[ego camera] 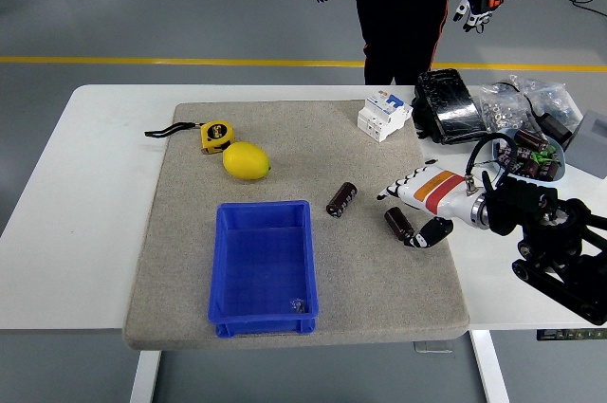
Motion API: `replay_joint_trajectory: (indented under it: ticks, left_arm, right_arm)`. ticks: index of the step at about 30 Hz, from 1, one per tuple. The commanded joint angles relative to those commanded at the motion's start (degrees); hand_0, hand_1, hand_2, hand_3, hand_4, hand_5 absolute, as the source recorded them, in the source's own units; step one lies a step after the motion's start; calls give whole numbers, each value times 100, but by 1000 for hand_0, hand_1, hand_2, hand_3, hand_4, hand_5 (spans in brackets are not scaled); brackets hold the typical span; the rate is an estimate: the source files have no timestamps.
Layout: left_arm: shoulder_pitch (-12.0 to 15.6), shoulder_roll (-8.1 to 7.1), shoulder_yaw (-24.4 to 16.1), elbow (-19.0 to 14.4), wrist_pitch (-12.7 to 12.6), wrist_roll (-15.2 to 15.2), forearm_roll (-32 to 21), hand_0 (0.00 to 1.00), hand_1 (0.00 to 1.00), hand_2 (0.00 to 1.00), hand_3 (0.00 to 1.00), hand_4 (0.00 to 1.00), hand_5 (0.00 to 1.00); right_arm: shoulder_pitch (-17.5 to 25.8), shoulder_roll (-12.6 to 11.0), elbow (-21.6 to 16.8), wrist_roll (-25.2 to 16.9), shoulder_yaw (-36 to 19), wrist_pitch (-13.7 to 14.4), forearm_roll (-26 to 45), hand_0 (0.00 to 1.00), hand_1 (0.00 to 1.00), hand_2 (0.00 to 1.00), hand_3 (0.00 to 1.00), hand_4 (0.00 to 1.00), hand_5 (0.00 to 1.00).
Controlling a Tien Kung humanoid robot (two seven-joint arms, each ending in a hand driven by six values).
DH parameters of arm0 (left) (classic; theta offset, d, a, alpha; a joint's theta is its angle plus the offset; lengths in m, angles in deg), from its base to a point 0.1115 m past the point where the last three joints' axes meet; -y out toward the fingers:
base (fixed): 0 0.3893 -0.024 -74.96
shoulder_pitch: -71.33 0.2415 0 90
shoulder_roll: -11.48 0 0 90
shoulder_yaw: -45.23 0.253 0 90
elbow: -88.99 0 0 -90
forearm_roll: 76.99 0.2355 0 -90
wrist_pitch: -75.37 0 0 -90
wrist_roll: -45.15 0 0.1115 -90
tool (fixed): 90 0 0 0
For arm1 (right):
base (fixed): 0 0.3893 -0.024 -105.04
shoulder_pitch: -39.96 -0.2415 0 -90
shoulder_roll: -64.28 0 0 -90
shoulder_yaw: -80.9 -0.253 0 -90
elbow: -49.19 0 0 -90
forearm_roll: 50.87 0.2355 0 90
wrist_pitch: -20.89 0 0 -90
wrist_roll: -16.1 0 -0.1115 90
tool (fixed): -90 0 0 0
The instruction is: Pick up the battery,place it into the box
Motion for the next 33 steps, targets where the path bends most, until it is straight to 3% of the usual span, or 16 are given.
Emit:
replay_joint_trajectory:
  ticks: [10, 11, 16, 17, 33]
  left_arm:
    - [-5, 16, 30, -10, 0, 18, -48, 578, 593, 638, 580, 632, 587]
    - [-7, 16, 30, -11, 3, 18, -47, 578, 595, 640, 581, 631, 587]
    - [-14, 19, 35, -13, 5, 18, -55, 578, 595, 640, 581, 631, 587]
    - [-16, 17, 44, -15, 6, 19, -63, 578, 594, 640, 581, 632, 587]
    - [-20, 14, 63, -25, 15, 18, -71, 579, 598, 640, 581, 634, 589]
  right_arm:
    - [-4, 86, 278, -109, 66, 111, 151, 765, 724, 789, 814, 844, 353]
    - [-3, 86, 281, -124, 70, 131, 166, 695, 675, 752, 743, 822, 354]
    - [22, 74, 250, -126, 66, 156, 182, 695, 675, 752, 743, 822, 354]
    - [30, 70, 244, -131, 69, 167, 183, 414, 508, 610, 609, 762, 333]
    - [109, -30, 54, -156, -84, 274, 250, 319, 446, 552, 570, 731, 333]
